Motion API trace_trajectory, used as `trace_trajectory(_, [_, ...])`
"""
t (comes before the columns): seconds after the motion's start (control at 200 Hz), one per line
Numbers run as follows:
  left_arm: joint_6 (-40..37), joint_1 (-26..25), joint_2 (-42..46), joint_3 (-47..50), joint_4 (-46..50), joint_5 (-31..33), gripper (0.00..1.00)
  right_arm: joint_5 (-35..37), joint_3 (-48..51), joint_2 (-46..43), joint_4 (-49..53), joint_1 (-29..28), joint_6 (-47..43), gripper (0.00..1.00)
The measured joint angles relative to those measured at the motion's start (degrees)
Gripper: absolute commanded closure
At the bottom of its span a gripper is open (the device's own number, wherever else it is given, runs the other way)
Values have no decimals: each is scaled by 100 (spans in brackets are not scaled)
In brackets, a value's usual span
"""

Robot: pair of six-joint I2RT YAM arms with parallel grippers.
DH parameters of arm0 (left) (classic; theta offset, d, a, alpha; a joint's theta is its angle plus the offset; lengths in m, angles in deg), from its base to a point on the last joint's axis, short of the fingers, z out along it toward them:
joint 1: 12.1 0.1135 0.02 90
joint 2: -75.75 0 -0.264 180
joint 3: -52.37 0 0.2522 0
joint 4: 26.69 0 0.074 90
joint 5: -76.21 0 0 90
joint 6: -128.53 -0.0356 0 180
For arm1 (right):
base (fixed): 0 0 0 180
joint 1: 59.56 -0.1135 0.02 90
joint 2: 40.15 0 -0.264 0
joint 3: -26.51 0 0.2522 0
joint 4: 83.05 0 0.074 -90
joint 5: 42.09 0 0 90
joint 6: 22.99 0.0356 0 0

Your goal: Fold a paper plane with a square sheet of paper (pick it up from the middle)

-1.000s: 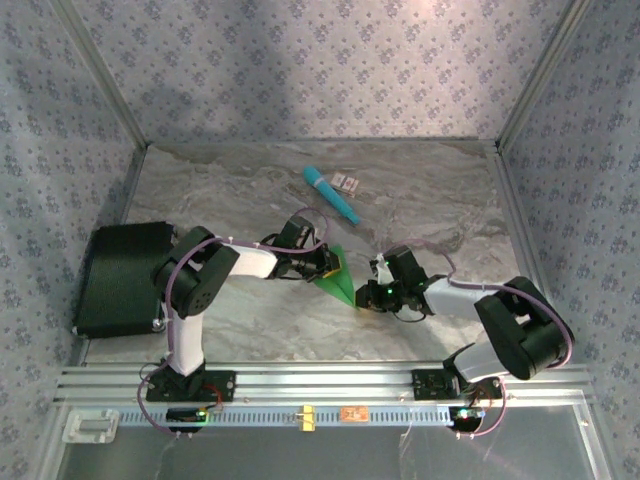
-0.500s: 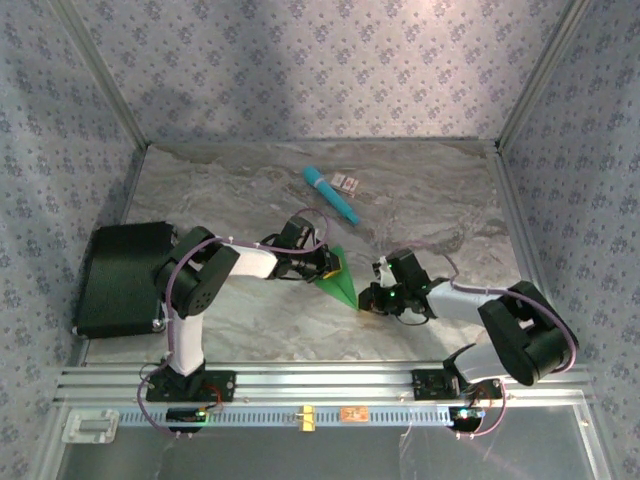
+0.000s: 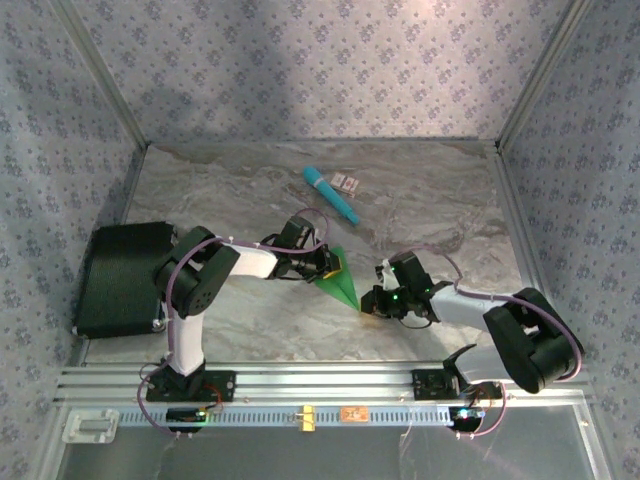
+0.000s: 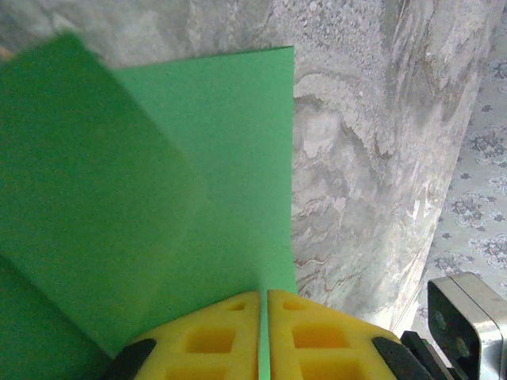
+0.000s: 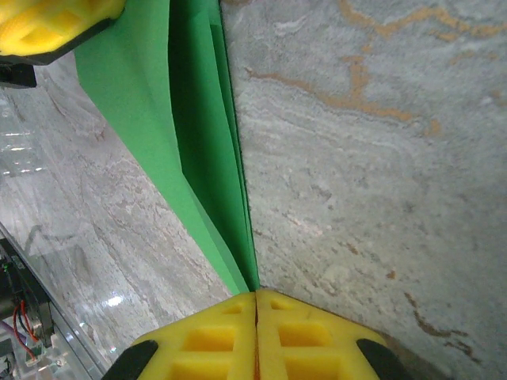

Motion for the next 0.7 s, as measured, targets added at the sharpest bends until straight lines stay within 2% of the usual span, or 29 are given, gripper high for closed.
trace_trajectory(0.25, [-24,11,-13,0,-26,-15,89,92,9,-581,785,0,20,89])
trace_trajectory(0.4, [-46,26,-20,0,-33,-15,90,98,-358,-1008,1067,0,-31,97])
trace_trajectory(0.7, [-68,33,-22,0,-35,-17,90,-76,-1554,393,848,-262,-160,99])
